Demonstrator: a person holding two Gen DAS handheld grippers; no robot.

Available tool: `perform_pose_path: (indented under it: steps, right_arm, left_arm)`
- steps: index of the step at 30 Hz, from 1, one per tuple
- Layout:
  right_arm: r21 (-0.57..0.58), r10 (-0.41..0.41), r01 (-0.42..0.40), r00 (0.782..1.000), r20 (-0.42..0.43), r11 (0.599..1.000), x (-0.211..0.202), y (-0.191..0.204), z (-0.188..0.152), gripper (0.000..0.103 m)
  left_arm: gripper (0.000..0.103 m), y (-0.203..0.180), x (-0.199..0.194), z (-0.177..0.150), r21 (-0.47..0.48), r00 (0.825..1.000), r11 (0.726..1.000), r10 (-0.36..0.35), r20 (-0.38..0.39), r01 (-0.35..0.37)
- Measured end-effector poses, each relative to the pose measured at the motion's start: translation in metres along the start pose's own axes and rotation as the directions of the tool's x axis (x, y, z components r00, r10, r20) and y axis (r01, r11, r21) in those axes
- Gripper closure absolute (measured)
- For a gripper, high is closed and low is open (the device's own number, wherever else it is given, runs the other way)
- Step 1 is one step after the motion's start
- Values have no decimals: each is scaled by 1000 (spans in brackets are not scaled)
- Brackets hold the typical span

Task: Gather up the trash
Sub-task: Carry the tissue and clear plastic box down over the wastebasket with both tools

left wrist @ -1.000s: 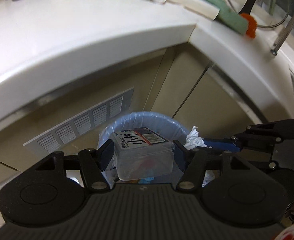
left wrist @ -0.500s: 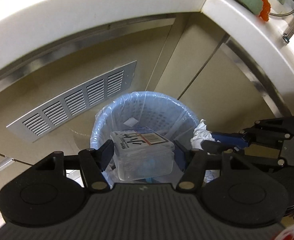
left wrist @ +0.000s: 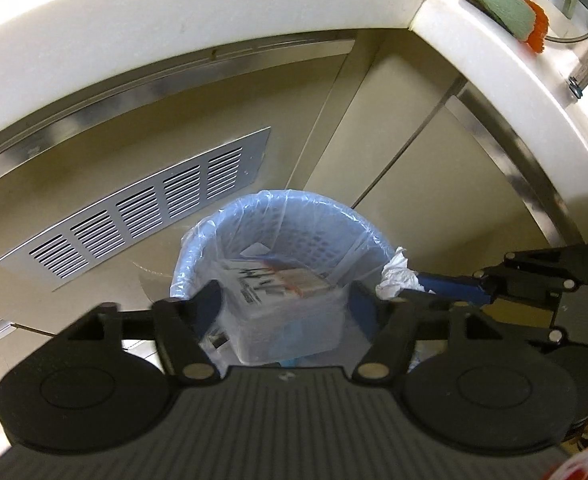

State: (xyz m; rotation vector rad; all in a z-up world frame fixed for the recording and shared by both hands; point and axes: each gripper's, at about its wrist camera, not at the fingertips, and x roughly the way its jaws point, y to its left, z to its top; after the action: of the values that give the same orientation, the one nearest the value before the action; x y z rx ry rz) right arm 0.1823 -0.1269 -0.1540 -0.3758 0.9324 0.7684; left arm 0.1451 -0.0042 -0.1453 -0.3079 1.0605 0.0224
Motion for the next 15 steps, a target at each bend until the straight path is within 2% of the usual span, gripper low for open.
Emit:
perform_pose_path:
  steps: [15]
  right_arm:
    - [-15,18,-18,1000,2,1000,1,2,3,92]
  left_arm:
    - [28,14,-15,-6,-43,998,998,55,10,-54]
